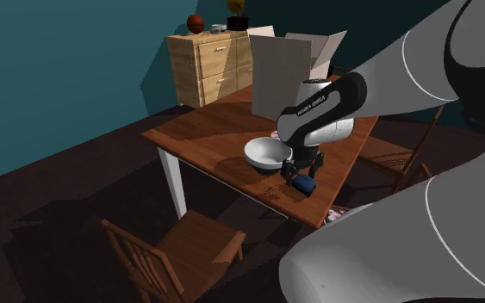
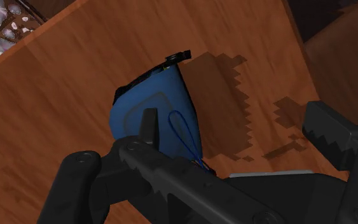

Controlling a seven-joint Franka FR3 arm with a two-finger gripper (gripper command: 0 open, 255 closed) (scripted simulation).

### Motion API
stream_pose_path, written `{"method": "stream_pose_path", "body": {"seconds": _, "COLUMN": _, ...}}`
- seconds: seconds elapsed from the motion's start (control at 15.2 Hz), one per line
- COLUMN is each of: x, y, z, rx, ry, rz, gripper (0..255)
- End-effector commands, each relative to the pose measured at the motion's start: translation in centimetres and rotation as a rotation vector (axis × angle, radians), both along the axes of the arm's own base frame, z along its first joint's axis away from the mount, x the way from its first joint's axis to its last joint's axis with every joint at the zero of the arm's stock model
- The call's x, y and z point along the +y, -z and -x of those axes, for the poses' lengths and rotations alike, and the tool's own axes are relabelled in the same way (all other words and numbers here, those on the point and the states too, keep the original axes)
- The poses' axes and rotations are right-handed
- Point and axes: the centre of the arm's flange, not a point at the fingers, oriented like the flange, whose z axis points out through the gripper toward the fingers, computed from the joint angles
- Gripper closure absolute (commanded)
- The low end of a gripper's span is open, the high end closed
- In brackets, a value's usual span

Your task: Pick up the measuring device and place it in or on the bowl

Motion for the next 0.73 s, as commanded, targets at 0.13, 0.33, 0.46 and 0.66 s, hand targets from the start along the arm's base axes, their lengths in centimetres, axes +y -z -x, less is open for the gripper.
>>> {"method": "stream_pose_path", "body": {"seconds": 0.13, "x": -0.1, "y": 2.2, "z": 0.1, "rx": -0.001, "ry": 0.000, "rz": 0.001, "gripper": 0}}
{"method": "stream_pose_path", "body": {"seconds": 0.33, "x": -0.2, "y": 3.0, "z": 0.1, "rx": -0.001, "ry": 0.000, "rz": 0.001, "gripper": 0}}
{"method": "stream_pose_path", "body": {"seconds": 0.46, "x": -0.2, "y": 3.0, "z": 0.1, "rx": -0.001, "ry": 0.000, "rz": 0.001, "gripper": 0}}
{"method": "stream_pose_path", "body": {"seconds": 0.66, "x": -0.2, "y": 3.0, "z": 0.1, "rx": -0.001, "ry": 0.000, "rz": 0.001, "gripper": 0}}
